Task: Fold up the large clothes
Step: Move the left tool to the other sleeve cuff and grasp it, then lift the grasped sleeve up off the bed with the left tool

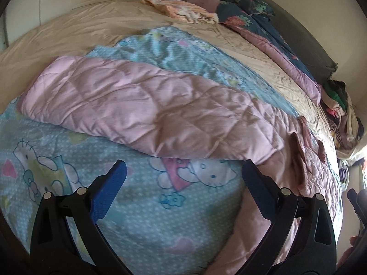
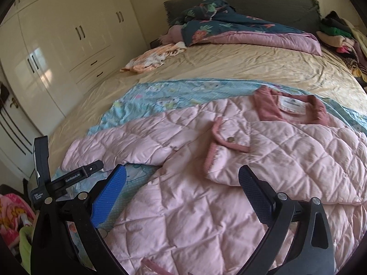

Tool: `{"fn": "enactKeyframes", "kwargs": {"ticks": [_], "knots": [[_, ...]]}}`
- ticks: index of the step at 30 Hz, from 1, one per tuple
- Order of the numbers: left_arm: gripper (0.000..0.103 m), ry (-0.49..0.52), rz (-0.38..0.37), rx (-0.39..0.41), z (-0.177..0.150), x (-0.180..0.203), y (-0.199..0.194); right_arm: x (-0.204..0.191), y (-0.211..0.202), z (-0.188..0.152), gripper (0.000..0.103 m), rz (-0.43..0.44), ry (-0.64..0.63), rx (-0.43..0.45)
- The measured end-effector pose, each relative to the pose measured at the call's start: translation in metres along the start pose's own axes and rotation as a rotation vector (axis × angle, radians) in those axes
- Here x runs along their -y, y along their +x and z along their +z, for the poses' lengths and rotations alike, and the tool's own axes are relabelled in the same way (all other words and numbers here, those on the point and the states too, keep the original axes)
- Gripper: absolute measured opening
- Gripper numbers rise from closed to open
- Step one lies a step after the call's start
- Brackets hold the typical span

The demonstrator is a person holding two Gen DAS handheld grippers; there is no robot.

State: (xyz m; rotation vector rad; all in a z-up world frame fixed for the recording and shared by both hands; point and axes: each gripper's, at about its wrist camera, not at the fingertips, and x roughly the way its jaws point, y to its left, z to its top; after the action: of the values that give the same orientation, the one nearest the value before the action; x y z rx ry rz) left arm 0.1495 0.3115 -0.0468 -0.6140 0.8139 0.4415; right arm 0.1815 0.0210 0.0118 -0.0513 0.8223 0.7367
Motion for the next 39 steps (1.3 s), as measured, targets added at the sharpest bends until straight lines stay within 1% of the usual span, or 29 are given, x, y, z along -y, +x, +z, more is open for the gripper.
{"fn": "enactKeyframes", "kwargs": {"ticks": [6, 12, 17, 21, 25, 27, 29, 31, 32, 33, 34, 35, 36, 37, 39], "knots": [[0.094, -0.058, 0.013, 0.001, 0.004, -0.024, 0.005, -0.018, 0.017, 0.001, 0.098, 0.025, -0.028, -0.027], [0.094, -0.145, 0.024, -0.006, 0.009, -0.057, 0.015, -0.025, 0.027, 0.001, 0.098, 0.033, -0.032, -0.042], [0.094, -0.23, 0.03, -0.001, 0.014, -0.084, 0.024, -0.021, 0.034, -0.002, 0.098, 0.028, -0.013, -0.056], [0.094, -0.292, 0.037, 0.026, 0.025, -0.102, 0.027, -0.015, 0.032, -0.003, 0.098, 0.017, 0.003, -0.053], [0.094, -0.364, 0.068, 0.061, 0.039, -0.123, 0.031, -0.01, 0.029, -0.004, 0.098, 0.011, 0.017, -0.05], [0.093, -0.396, 0.07, 0.066, 0.045, -0.133, 0.033, -0.006, 0.026, -0.004, 0.098, 0.006, 0.026, -0.048], [0.087, -0.415, 0.069, 0.078, 0.052, -0.138, 0.031, -0.003, 0.022, -0.004, 0.098, -0.002, 0.03, -0.043], [0.072, -0.421, 0.082, 0.093, 0.056, -0.139, 0.027, 0.002, 0.018, -0.005, 0.098, -0.006, 0.044, -0.037], [0.067, -0.423, 0.087, 0.11, 0.059, -0.14, 0.024, 0.006, 0.015, -0.005, 0.098, -0.007, 0.056, -0.034], [0.053, -0.422, 0.09, 0.123, 0.061, -0.141, 0.022, 0.009, 0.012, -0.005, 0.098, -0.009, 0.065, -0.031], [0.042, -0.42, 0.093, 0.14, 0.063, -0.141, 0.017, 0.011, 0.009, -0.006, 0.098, -0.01, 0.07, -0.029], [0.038, -0.418, 0.084, 0.154, 0.065, -0.141, 0.012, 0.013, 0.006, -0.006, 0.098, -0.01, 0.075, -0.026], [0.032, -0.415, 0.077, 0.165, 0.067, -0.141, 0.009, 0.015, 0.003, -0.007, 0.098, -0.012, 0.079, -0.021], [0.023, -0.407, 0.071, 0.182, 0.071, -0.138, 0.001, 0.018, -0.002, -0.008, 0.098, -0.014, 0.086, -0.013], [0.017, -0.387, 0.047, 0.213, 0.077, -0.131, -0.014, 0.021, -0.007, -0.009, 0.098, -0.012, 0.1, -0.006]]}}
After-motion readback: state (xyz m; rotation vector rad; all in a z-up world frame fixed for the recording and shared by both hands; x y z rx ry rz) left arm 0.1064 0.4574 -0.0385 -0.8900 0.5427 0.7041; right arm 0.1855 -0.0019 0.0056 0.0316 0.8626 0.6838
